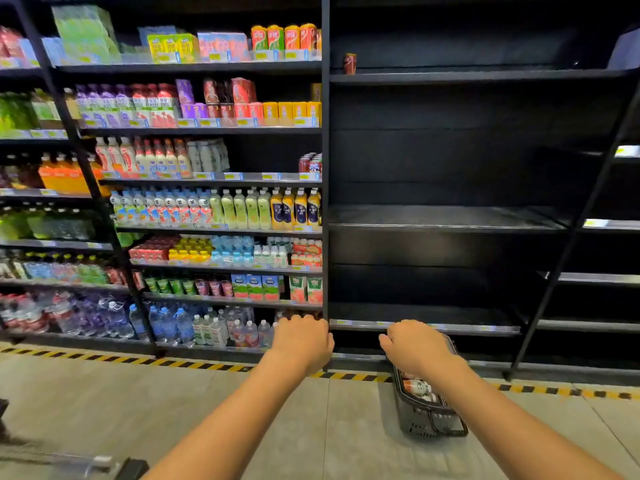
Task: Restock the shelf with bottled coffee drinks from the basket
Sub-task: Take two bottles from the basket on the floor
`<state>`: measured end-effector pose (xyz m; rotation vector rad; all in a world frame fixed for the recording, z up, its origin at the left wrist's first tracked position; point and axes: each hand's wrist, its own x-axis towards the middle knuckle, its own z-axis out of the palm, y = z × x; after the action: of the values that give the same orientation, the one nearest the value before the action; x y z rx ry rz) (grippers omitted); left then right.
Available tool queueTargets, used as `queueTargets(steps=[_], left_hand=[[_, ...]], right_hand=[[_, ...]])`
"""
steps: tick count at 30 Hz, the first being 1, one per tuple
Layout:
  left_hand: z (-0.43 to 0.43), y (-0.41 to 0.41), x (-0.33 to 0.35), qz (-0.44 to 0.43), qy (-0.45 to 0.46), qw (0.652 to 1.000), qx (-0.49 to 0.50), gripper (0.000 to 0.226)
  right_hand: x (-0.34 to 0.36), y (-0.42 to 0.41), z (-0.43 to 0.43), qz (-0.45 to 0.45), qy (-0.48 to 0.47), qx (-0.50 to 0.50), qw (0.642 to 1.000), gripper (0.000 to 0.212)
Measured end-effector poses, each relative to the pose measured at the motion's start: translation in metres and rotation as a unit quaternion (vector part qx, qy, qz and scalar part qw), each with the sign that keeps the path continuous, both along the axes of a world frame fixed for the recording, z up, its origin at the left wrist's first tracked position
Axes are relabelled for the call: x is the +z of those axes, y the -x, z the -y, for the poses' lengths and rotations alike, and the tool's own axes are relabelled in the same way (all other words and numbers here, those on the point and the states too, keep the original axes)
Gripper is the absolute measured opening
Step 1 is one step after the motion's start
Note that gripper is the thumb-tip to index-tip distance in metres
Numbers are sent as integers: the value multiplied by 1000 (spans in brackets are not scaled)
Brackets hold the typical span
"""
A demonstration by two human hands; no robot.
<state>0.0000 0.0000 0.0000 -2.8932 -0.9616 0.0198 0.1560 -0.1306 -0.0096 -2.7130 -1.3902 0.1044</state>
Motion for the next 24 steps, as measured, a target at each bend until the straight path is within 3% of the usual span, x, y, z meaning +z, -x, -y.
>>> queueTargets(steps=[4,12,17,24], left_hand=[[-37,-40,-15,-2,10,1000,-6,44],[-158,-162,-46,-23,43,997,-66,43],[-225,-265,-56,-46,45,989,-133,42],[-253,-419,-90,-91,65,960,-256,40]], right_hand=[[-20,-37,-41,-16,1,-13,1000,34],[-53,-141,-145,50,40,-53,997,42],[-60,-229,-190,19,41,-113,993,40],[-96,-327,-185,-8,72,-254,965,39]])
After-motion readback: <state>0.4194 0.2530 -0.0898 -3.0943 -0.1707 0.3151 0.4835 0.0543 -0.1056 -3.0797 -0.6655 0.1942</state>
